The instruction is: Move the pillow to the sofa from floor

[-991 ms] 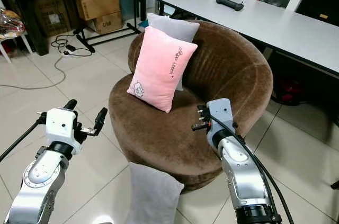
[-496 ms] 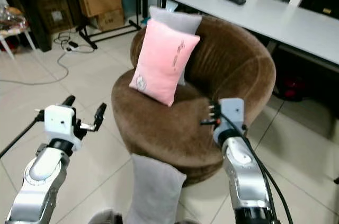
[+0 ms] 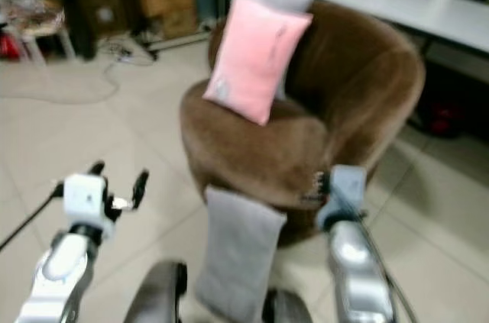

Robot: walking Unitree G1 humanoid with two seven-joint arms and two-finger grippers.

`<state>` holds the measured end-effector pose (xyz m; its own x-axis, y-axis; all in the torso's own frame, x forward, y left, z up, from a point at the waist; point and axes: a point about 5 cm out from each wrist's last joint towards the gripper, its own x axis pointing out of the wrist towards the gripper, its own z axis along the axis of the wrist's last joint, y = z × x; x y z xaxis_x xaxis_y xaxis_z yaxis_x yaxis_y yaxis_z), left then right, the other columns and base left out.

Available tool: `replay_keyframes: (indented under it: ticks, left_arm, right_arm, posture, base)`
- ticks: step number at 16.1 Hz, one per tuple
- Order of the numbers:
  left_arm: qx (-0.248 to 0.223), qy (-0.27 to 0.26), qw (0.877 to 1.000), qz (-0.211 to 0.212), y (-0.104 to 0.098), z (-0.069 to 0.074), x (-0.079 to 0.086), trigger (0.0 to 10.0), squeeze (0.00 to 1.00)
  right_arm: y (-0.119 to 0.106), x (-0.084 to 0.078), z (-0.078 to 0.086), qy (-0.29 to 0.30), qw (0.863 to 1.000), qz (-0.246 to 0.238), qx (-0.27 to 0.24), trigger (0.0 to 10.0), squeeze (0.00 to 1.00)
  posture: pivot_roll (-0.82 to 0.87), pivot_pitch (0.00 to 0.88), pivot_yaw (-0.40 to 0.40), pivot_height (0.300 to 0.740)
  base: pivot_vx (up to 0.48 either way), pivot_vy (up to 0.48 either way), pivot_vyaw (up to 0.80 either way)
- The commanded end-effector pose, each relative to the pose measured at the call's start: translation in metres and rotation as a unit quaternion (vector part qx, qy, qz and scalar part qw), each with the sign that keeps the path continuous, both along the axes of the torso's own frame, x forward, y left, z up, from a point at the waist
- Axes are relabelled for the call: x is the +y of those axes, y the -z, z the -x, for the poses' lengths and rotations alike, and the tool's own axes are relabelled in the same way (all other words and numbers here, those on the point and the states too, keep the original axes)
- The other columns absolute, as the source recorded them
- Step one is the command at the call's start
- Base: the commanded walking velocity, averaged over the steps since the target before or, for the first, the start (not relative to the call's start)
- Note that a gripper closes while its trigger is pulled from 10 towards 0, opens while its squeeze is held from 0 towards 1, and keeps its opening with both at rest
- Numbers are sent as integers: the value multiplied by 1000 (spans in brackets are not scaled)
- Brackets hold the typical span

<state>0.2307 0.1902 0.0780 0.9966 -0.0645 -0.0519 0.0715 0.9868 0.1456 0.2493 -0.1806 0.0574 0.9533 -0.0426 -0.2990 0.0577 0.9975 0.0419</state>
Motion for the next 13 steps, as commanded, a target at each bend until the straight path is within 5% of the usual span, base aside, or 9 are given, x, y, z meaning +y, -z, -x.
replay_keyframes:
  ticks: [1,6,13]
  left_arm:
    - [-25,12,1000,-3,-10,-6,-3,10000,110]
    - [-27,19,999,2,-7,-6,-4,10000,122]
    - [-11,16,1000,5,15,-14,10,10000,122]
  right_arm:
    - [-11,-8,-7,12,1000,12,-23,10000,0]
    - [-12,-2,-11,-14,999,28,-24,10000,0]
    - [-11,-1,-13,-21,999,30,-24,10000,0]
  posture:
    - [17,0,-46,635]
    - [20,0,-55,635]
    - [17,0,-48,635]
  base:
    - [0,0,0]
    - [0,0,0]
    - [318,0,0]
